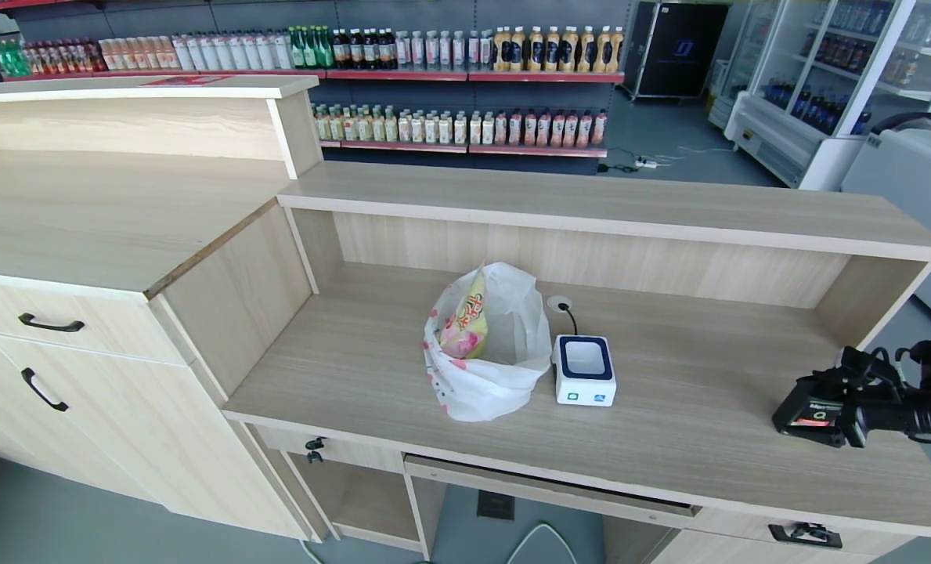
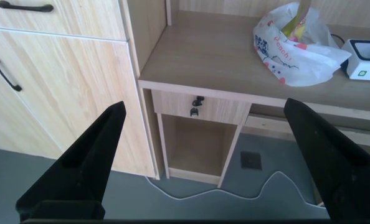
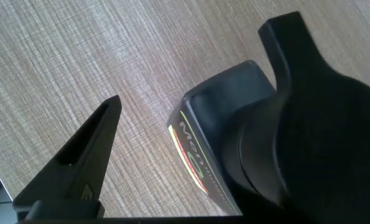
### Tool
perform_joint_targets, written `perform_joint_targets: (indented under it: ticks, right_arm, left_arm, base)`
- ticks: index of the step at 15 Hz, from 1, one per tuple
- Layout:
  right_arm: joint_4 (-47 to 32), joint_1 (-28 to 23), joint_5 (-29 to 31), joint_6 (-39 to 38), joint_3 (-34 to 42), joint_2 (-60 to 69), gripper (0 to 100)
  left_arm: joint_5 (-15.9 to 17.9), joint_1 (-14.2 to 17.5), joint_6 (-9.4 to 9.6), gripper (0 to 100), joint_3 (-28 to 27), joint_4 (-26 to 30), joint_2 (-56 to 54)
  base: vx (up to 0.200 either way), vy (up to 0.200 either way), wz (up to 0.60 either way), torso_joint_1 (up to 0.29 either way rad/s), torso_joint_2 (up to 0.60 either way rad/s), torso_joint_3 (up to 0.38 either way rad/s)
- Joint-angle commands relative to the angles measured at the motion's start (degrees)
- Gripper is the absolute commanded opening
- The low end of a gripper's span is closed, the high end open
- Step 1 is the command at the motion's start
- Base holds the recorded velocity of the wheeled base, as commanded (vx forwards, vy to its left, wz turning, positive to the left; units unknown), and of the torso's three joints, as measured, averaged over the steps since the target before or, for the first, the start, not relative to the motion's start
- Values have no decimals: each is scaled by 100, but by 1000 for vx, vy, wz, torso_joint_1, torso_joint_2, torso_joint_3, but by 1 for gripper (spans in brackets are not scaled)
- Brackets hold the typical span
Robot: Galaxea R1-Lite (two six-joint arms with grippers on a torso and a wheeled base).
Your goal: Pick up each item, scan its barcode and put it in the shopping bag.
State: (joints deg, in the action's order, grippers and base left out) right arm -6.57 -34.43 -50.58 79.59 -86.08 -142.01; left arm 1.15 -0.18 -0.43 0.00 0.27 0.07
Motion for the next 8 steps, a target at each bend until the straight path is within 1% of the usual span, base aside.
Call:
perform_joint_targets:
  ticks: [1, 3, 4, 8]
  right_arm:
    - [-2, 41, -5, -5, -32, -108, 100]
    - [42, 59, -5, -32, -41, -178, 100]
    - [68, 68, -5, -58, -41, -196, 0]
    - [77, 138, -5, -111, -32, -204, 0]
  left_arm:
    - [0, 1, -1, 100, 0, 0, 1]
    - [0, 1, -1, 100, 0, 0, 1]
    - [0, 1, -1, 100, 0, 0, 1]
    - [0, 1, -1, 100, 0, 0, 1]
  base:
    - [0, 0, 0, 0, 0, 0]
    - [0, 0, 0, 0, 0, 0]
    - [0, 0, 0, 0, 0, 0]
    - [0, 0, 0, 0, 0, 0]
